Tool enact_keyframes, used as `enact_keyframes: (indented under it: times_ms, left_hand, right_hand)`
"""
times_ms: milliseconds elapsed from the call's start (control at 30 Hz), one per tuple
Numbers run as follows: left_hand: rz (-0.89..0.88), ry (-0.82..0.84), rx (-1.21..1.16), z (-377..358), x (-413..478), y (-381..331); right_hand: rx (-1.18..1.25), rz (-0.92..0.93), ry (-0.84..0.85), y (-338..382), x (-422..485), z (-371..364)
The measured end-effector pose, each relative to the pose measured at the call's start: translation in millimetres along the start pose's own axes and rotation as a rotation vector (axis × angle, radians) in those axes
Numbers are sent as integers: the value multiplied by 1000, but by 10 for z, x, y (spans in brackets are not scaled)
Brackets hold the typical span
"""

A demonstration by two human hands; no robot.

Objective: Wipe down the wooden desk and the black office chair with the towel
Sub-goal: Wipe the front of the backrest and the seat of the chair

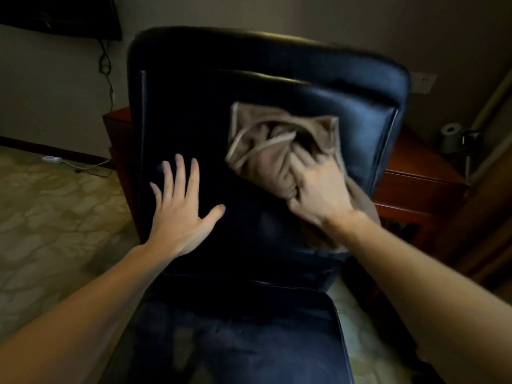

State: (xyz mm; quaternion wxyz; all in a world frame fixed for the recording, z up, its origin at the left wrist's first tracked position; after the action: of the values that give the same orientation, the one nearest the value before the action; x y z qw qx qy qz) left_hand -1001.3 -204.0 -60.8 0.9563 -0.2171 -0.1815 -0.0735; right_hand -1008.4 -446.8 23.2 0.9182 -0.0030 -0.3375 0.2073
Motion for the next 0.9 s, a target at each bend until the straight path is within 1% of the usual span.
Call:
enact_keyframes:
  times_ms: [67,200,333,400,467,533,600,633,700,767,833,900]
  left_hand:
    - [-16,27,-44,29,-14,71]
    - [-5,105,-218,83,24,158]
    - [-21,142,-191,43,52,222]
    - [-5,119,-216,22,45,249]
    - [-11,94,-222,7,33,237]
    - [-21,79,-204,11,27,211]
    - [-22,74,-191,16,8,181]
    - [-23,75,-191,26,-3,163]
    - [-22,81,-214,55,-32,133]
    - [-21,96,-232,100,-50,100]
    - [-19,129,-260,146,-65,75]
    - [-13,150,-271,168,-81,61]
  right_hand:
    - [43,49,62,202,-244,-256]
    - [90,192,222,487,-698,-681]
    - [104,310,272,577,-1019,-869]
    - [104,404,298,619,-1158,-911]
    - [55,488,318,638,-1264,-911]
    - [-25,548,239,639,-1336,-850]
    - [-26,528,101,582,-1356,-662]
    - [-26,480,8,518,-1329,-528]
    - [-27,314,-151,335,-1164,-150]
    - [-5,130,-291,117,-908,284]
    - [-6,11,-437,-50,-578,715]
    - [-30,-54,-495,-151,-181,1011]
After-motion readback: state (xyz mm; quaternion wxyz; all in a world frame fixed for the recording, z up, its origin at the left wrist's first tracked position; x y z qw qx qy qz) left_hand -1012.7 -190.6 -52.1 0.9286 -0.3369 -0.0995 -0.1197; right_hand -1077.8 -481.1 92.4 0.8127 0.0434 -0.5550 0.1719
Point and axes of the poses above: each hand's wrist, its own x-axis towards the middle knuckle, its own z-axis out of the back of the hand, y = z × x, the point moved 5 cm from there along x, towards the middle knuckle, and after that the axes turned 3 degrees about -y, right-handed, at the moved point
